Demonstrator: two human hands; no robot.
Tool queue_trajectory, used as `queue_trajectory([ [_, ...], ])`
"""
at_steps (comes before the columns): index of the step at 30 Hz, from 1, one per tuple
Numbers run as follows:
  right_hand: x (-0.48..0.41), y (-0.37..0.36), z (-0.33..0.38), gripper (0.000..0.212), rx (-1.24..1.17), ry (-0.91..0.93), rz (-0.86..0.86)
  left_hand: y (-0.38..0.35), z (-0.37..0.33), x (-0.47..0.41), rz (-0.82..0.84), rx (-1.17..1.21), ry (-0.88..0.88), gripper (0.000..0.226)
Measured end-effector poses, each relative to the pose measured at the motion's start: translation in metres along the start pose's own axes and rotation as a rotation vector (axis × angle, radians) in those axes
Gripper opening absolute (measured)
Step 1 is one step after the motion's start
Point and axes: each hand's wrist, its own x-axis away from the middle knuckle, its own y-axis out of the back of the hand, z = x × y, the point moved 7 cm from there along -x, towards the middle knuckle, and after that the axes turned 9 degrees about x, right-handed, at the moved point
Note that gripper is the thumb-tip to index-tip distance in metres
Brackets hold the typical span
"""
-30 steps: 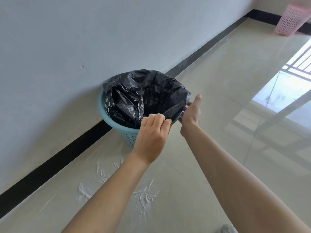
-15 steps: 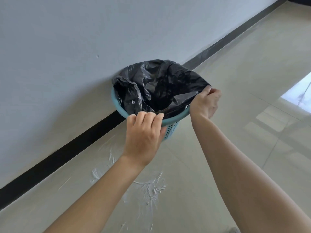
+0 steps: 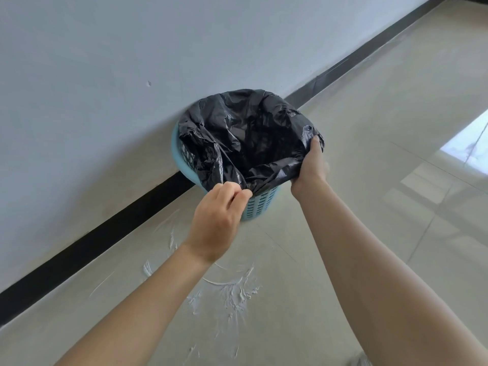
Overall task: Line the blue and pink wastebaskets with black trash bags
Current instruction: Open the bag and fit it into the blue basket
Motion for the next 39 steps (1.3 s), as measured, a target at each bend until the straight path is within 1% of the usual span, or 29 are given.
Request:
queue_trajectory([
  [2, -0.005, -0.001, -0.006, 0.027, -0.020, -0.066, 0.017, -0.003, 0.003, 0.010, 0.008, -0.061, -0.052, 0.023],
  [4, -0.008, 0.000, -0.009, 0.028, -0.015, -0.116, 0.040, -0.006, 0.008, 0.018, 0.020, -0.105, -0.053, 0.021],
  [6, -0.010, 0.004, -0.009, 0.031, 0.019, -0.141, 0.038, -0.005, 0.013, 0.021, 0.013, -0.113, -0.015, 0.019],
  [8, -0.012, 0.008, -0.008, 0.035, 0.047, -0.136, 0.033, 0.000, 0.017, 0.020, -0.015, -0.101, 0.055, 0.026],
  [11, -0.012, 0.005, -0.006, 0.051, 0.080, -0.106, 0.119, 0.015, 0.016, 0.010, -0.088, -0.146, 0.137, 0.036],
  [13, -0.012, 0.000, -0.005, 0.065, 0.144, -0.098, 0.200, 0.022, 0.004, -0.005, -0.139, -0.167, 0.076, 0.037],
  [15, -0.015, -0.002, -0.003, 0.077, 0.190, -0.087, 0.231, 0.019, -0.009, -0.023, -0.085, -0.166, -0.024, 0.039],
  [16, -0.019, -0.002, -0.003, 0.079, 0.195, -0.094, 0.233, 0.011, -0.011, -0.030, 0.003, -0.174, -0.041, 0.040],
  [17, -0.021, -0.001, -0.003, 0.077, 0.186, -0.113, 0.230, 0.003, -0.009, -0.034, 0.110, -0.186, -0.025, 0.042],
  [18, -0.025, 0.000, -0.005, 0.068, 0.178, -0.133, 0.220, -0.006, -0.003, -0.034, 0.212, -0.196, 0.017, 0.041],
  [19, -0.025, 0.003, -0.006, 0.052, 0.215, -0.145, 0.201, -0.011, 0.004, -0.032, 0.269, -0.200, 0.060, 0.035],
  [21, -0.021, 0.010, -0.007, 0.021, 0.470, -0.129, 0.135, -0.012, 0.019, -0.025, 0.263, -0.215, 0.104, 0.016],
  [22, -0.025, 0.016, -0.003, 0.016, 0.585, -0.091, 0.066, -0.011, 0.023, -0.022, 0.236, -0.219, 0.110, 0.012],
  [23, -0.026, 0.020, 0.006, 0.023, 0.636, -0.036, -0.020, -0.011, 0.026, -0.018, 0.213, -0.211, 0.107, 0.015],
  [24, -0.027, 0.023, 0.019, 0.037, 0.653, 0.034, -0.107, -0.012, 0.027, -0.016, 0.196, -0.195, 0.100, 0.019],
  [25, -0.025, 0.026, 0.034, 0.048, 0.603, 0.101, -0.183, -0.014, 0.027, -0.016, 0.179, -0.178, 0.094, 0.022],
  [26, -0.027, 0.024, 0.046, 0.053, 0.531, 0.144, -0.214, -0.015, 0.026, -0.016, 0.166, -0.166, 0.099, 0.025],
  [27, -0.028, 0.017, 0.055, 0.056, 0.470, 0.166, -0.184, -0.016, 0.024, -0.016, 0.148, -0.160, 0.106, 0.026],
  [28, -0.028, 0.004, 0.060, 0.060, 0.485, 0.179, -0.101, -0.016, 0.023, -0.016, 0.131, -0.160, 0.117, 0.025],
  [29, -0.024, -0.012, 0.062, 0.063, 0.626, 0.210, 0.002, -0.015, 0.021, -0.017, 0.112, -0.152, 0.129, 0.021],
  [30, -0.022, -0.026, 0.063, 0.056, 0.787, 0.281, 0.082, -0.014, 0.018, -0.017, 0.104, -0.127, 0.140, 0.016],
  [31, -0.020, -0.033, 0.064, 0.040, 0.934, 0.370, 0.088, -0.013, 0.014, -0.018, 0.106, -0.093, 0.155, 0.018],
  [32, -0.019, -0.038, 0.065, 0.026, 1.047, 0.450, 0.070, -0.014, 0.010, -0.020, 0.128, -0.064, 0.176, 0.030],
  [33, -0.020, -0.040, 0.067, 0.025, 1.104, 0.492, 0.047, -0.014, 0.007, -0.022, 0.149, -0.029, 0.201, 0.042],
  [34, -0.022, -0.041, 0.067, 0.028, 1.109, 0.494, 0.039, -0.010, 0.006, -0.027, 0.123, 0.021, 0.236, 0.049],
  [35, -0.024, -0.040, 0.068, 0.029, 1.097, 0.483, 0.029, -0.001, 0.009, -0.033, 0.055, 0.080, 0.279, 0.052],
  [36, -0.024, -0.040, 0.070, 0.029, 1.095, 0.493, 0.028, 0.010, 0.015, -0.038, -0.031, 0.103, 0.320, 0.049],
  [37, -0.024, -0.040, 0.069, 0.030, 1.112, 0.494, 0.024, 0.022, 0.024, -0.044, -0.105, 0.066, 0.353, 0.044],
  [39, -0.023, -0.038, 0.069, 0.029, 1.141, 0.519, 0.002, 0.041, 0.048, -0.052, -0.171, -0.128, 0.404, 0.034],
])
